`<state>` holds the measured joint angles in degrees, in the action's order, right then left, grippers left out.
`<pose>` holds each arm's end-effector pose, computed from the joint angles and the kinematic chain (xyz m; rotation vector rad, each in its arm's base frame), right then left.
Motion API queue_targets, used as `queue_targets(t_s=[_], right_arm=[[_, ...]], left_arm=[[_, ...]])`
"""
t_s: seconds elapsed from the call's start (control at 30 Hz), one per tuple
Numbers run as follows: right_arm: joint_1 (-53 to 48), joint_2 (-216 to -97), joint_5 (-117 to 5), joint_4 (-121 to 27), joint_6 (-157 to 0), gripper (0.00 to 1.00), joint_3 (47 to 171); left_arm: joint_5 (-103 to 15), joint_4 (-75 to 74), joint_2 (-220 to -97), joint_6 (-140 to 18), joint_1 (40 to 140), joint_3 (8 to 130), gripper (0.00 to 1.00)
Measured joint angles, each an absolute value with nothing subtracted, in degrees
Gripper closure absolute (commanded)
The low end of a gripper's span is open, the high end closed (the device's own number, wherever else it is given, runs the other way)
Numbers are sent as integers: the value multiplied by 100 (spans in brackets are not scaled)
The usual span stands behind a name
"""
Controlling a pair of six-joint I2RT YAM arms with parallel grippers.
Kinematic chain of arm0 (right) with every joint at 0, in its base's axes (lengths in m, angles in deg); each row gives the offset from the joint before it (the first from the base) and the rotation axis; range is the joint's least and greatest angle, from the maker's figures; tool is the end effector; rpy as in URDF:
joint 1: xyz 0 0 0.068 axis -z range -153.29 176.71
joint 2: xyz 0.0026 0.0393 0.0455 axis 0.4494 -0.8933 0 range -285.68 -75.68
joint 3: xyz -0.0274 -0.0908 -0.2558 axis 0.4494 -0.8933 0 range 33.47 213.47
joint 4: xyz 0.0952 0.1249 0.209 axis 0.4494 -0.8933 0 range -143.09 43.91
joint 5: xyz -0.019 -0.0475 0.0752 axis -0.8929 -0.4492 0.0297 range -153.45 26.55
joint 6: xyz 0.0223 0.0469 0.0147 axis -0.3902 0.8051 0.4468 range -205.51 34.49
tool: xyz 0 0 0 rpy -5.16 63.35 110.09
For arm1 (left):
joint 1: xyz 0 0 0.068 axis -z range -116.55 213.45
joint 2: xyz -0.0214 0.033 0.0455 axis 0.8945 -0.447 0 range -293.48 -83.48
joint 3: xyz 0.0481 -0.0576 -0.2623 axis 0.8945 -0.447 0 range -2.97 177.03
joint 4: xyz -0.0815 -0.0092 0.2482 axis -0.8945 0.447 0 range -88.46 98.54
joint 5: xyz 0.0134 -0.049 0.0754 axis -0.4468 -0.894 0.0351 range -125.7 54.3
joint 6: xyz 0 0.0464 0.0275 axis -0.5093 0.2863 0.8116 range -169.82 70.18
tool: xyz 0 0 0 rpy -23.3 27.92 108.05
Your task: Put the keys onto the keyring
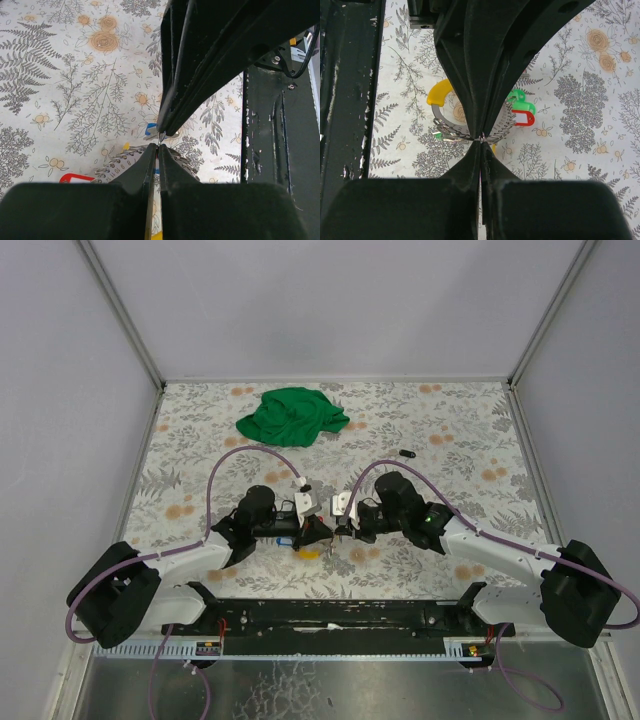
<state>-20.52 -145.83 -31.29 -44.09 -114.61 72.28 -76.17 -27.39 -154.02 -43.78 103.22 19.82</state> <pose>0.1637 0.2049 0.2345 -1.5449 1.4041 0.7757 0.1672 -0.1692 0.1888 1.1976 1.5504 -1.0615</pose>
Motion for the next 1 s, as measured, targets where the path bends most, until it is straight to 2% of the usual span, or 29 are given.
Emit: queue_targets(t_s=[0.37, 0.8, 1.0], right_arm=[[-2087, -14496, -3402, -4361, -11461, 100, 7152], [-2146, -14671, -3588, -3976, -11352, 100, 7071], [-2178, -14620, -3752, -4031, -11402, 100, 7110]], left_arm=[[-6778, -3368, -15333, -5219, 10352, 1728, 100], [-5912, -5561, -15794, -7099, 10402, 917, 100], [-5685, -5683, -15669, -7342, 10422, 847, 84]])
